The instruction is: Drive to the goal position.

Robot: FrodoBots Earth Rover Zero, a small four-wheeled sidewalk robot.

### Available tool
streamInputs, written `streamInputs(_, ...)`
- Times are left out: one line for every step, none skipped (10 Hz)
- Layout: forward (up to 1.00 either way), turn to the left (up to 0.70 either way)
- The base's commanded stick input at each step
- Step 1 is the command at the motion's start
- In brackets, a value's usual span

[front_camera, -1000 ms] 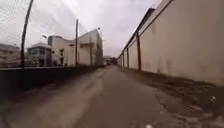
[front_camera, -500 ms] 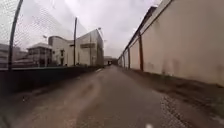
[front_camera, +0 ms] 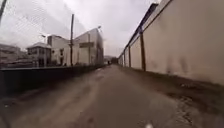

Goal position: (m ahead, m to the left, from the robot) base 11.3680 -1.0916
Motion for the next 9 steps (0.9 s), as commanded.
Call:
streamInputs(0.85, 0.00)
streamInputs(0.85, 0.00)
streamInputs(0.85, 0.00)
streamInputs(0.85, 0.00)
streamInputs(0.85, 0.00)
streamInputs(0.85, 0.00)
streamInputs(0.85, 0.00)
streamInputs(0.85, 0.00)
streamInputs(0.85, 0.00)
